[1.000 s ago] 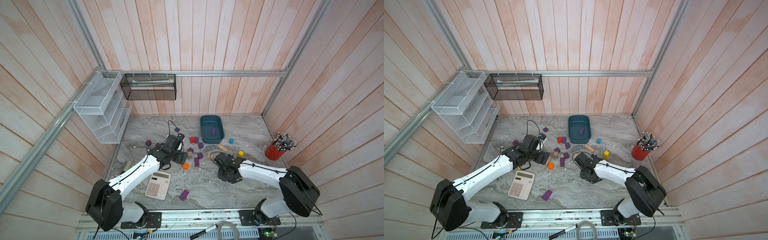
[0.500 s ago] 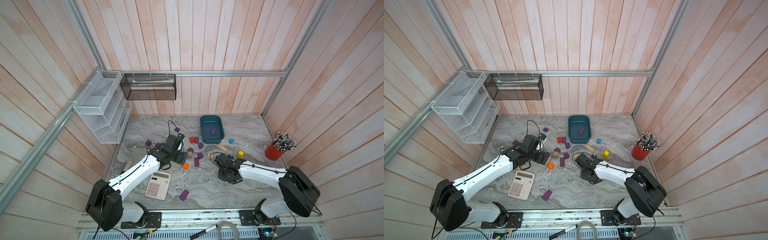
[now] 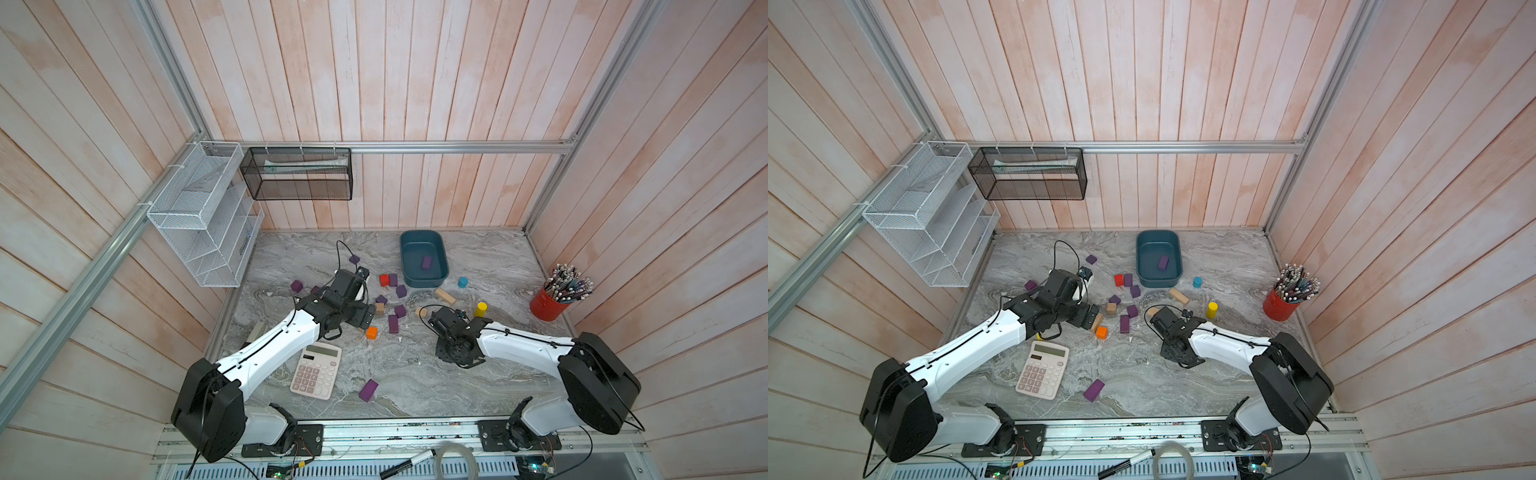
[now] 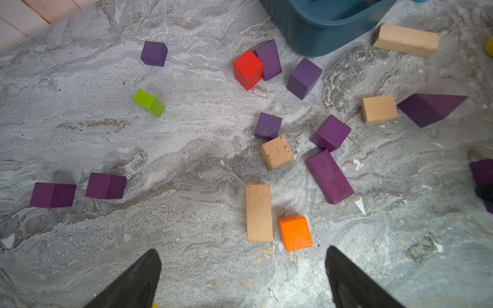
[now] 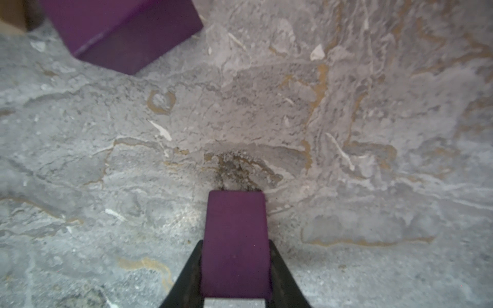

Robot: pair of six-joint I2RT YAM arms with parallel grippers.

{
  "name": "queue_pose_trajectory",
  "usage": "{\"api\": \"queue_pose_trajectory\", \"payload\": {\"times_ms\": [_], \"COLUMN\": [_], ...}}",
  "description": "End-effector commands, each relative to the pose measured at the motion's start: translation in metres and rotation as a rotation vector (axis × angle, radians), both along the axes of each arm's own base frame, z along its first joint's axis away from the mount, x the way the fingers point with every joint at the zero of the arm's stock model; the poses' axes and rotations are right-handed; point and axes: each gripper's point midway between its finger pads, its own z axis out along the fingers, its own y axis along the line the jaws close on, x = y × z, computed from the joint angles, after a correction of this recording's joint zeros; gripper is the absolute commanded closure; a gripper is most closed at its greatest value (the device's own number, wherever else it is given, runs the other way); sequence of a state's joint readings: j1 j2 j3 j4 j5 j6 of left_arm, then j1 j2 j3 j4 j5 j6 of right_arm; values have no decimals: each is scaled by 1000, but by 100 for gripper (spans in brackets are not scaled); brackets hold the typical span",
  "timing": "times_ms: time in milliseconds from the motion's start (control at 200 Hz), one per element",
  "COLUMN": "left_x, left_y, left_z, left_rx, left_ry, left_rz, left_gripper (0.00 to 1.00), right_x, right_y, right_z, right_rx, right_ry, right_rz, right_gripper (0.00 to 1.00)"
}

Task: Pick purple bricks into the storage bin
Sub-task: Pick up the building block from the center of the board, then place the building block in the storage box.

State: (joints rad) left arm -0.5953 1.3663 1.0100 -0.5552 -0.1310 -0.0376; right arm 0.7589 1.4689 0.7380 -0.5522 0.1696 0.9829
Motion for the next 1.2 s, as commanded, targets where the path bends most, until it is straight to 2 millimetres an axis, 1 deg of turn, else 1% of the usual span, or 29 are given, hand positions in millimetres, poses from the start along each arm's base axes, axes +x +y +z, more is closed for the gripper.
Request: {"api": "queue_pose_trajectory", "payload": {"times_ms": [0,110,235,450,615,730,905,955,1000,1195], "left_x": [1,1,1,0,0,-1,-1,-1,-2,-2], "left_y": [-4,-6,-5,-6,-7,-7,-8,-8,-9,-10], "left_z": [14,16,16,18,19,19,17,17,17,12], "left_rx": [-19,-30,-31,-34,-40,-42,-43,-43,-42,-36], "left_ry": [-23,-25,-24,-29,-29,-27,-22,-21,-21,-9], "left_rz": [-9,-16,-16,-20,-23,-27,-30,-30,-31,-34], "left_gripper": [3,3,3,3,3,3,3,3,3,3], "right_x": [9,19,30,45,66,80,108,119,127,174], "right_y": [7,8,14,17,18,14,9,8,6,2], "right_z": [16,33,57,89,126,141,158,164,166,181], "right_rx": [10,-12,-3,-24,-33,-44,-8,3,5,18], "right_ry": [-48,-87,-142,-201,-293,-342,-384,-406,-412,-469], "right_rz": [45,74,99,124,132,137,137,137,135,126], "right_gripper": [76,77,78,78,78,78,78,78,78,78]}}
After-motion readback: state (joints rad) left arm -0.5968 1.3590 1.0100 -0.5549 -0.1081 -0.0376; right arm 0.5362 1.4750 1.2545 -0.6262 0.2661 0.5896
